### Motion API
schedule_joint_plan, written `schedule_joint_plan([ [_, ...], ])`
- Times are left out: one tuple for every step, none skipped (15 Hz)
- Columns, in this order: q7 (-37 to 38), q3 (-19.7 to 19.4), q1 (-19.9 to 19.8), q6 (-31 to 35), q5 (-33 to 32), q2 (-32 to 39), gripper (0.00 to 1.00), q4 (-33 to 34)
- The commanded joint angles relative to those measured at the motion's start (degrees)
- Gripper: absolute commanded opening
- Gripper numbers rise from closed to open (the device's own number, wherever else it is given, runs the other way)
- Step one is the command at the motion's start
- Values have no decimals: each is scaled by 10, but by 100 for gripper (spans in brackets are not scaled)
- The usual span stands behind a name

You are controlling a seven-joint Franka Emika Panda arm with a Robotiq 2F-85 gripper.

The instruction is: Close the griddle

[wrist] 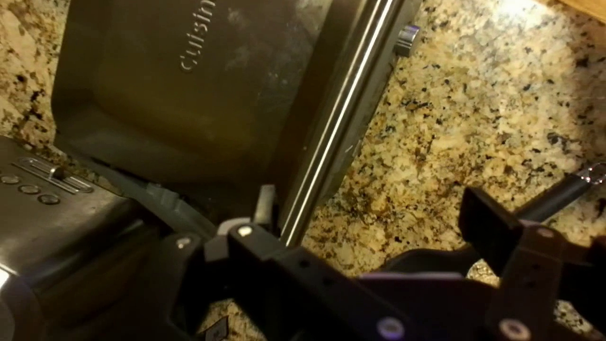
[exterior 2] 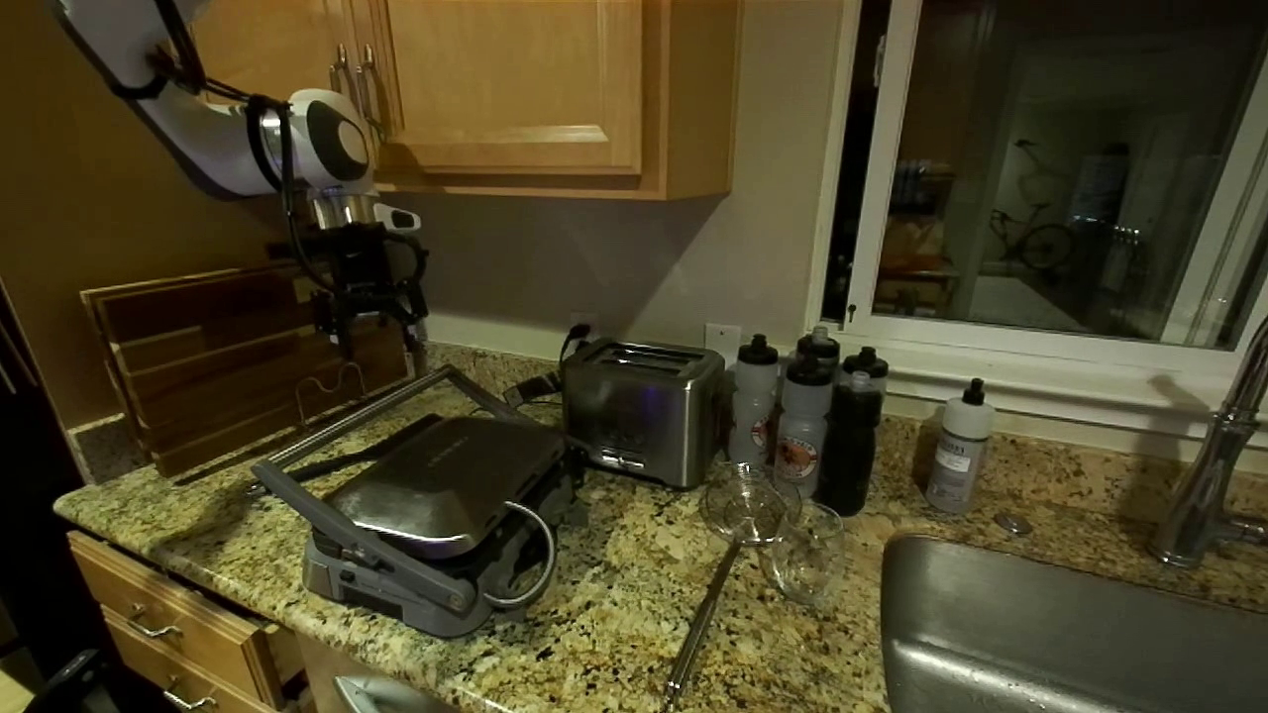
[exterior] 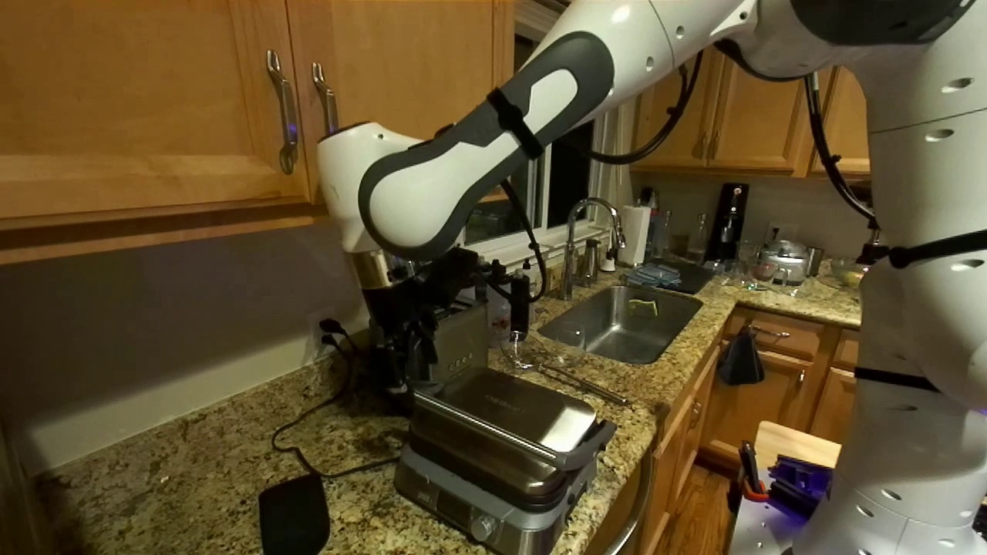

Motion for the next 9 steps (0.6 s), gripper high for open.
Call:
schedule_joint_plan([
  [24,-1,-5,-6,13,-82,100,-56],
  [27,0,-8,-7,20,-105,100,-75],
  [31,0,-10,-9,25,-121,100,-87],
  [30,1,-14,-8,38,-145,100,-111],
  [29,1,-17,-8,48,-162,100,-126],
  [26,1,-21,-4,62,-184,100,-149],
  [27,1,-23,-1,74,-205,100,-169],
  [28,1,-26,4,85,-226,100,-192],
  [29,1,-28,7,93,-245,100,-210],
])
